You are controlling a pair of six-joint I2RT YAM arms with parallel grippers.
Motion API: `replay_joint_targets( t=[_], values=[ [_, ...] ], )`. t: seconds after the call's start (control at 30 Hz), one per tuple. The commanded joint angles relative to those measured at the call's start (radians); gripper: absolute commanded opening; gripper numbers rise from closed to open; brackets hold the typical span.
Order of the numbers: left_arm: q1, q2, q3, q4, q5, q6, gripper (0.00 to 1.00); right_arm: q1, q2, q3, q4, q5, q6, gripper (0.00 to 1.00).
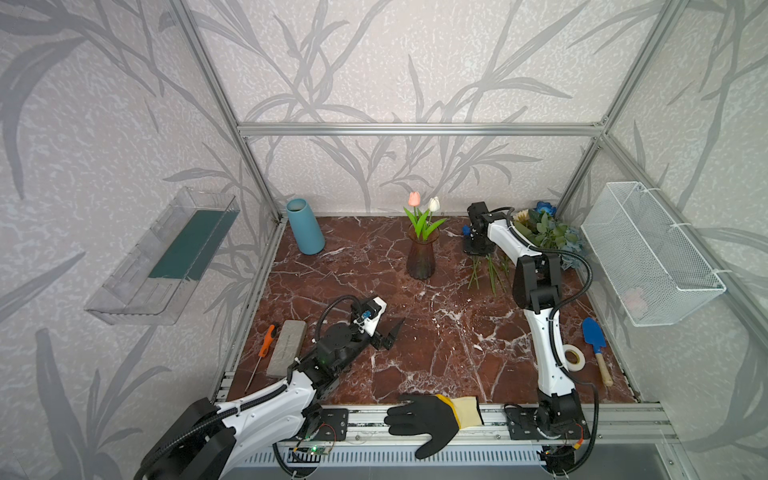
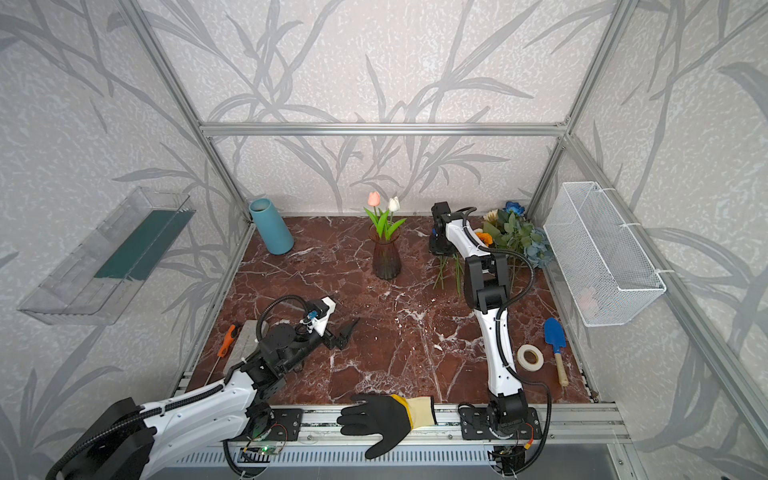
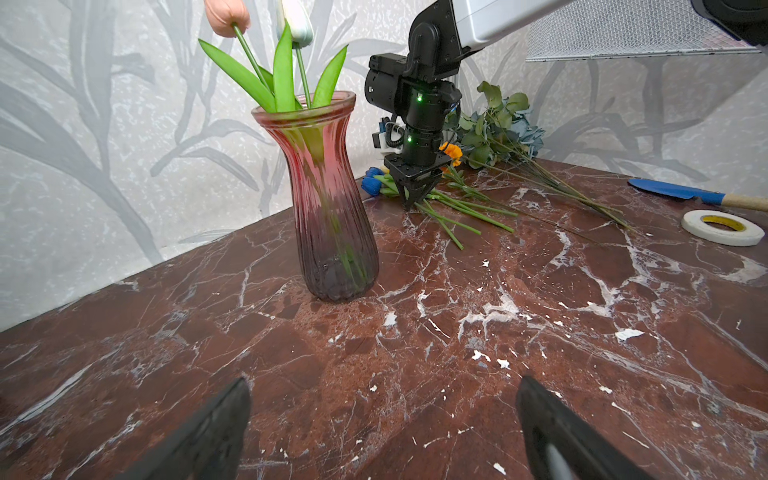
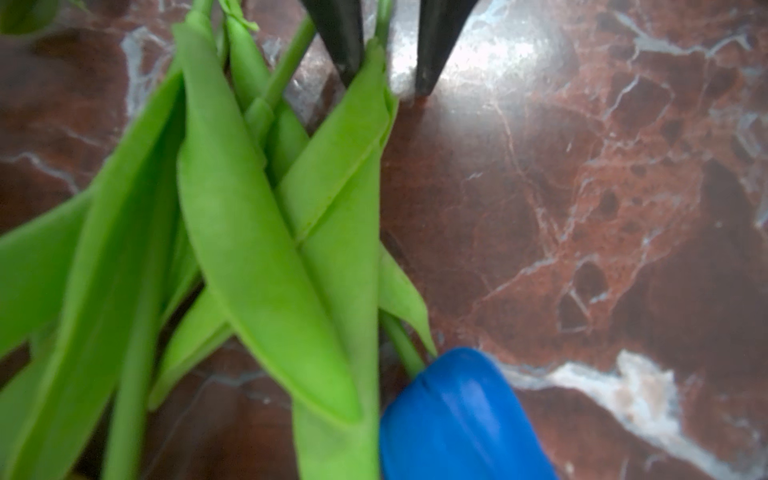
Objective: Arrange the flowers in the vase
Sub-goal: 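Lower the right gripper onto the blue tulip stems and close on them, then lift the blue tulip upright with the right gripper above the vase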
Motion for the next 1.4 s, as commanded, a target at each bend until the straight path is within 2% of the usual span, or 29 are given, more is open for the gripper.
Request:
replay_joint_targets(
  t=[0.0, 0.43, 0.67, 0.9, 1.03, 1.23, 1.37],
  values=[
    [-0.003, -0.019, 0.012, -0.001, -0.005, 0.010, 0.99, 0.004, 0.031, 0.014, -0.038, 0.001, 0.011, 0.17],
    [-0.003, -0.026, 0.015, -0.008, 0.002, 0.007, 0.99, 0.017, -0.159, -0.146, 0.006, -0.036, 0.019, 0.00],
    [-0.004, -0.025, 0.010, -0.001, -0.006, 0.007, 0.99, 0.018, -0.334, -0.313, 0.060, -0.110, 0.007, 0.00],
    [-0.005, 0.009, 0.015, 0.018, 0.001, 0.004, 0.99, 0.017, -0.474, -0.395, 0.095, -0.175, -0.010, 0.00],
    [-0.006, -0.001, 0.010, 0.021, 0.004, 0.005, 0.99, 0.036, -0.599, -0.517, 0.276, -0.260, -0.035, 0.00],
    [-0.009, -0.064, -0.033, 0.061, -0.020, 0.004, 0.99, 0.101, -0.862, -0.782, 0.708, -0.386, -0.074, 0.00],
    [-0.009, -0.111, -0.049, 0.062, 0.004, 0.021, 0.99, 0.152, -1.025, -0.935, 0.992, -0.409, -0.091, 0.00]
  ],
)
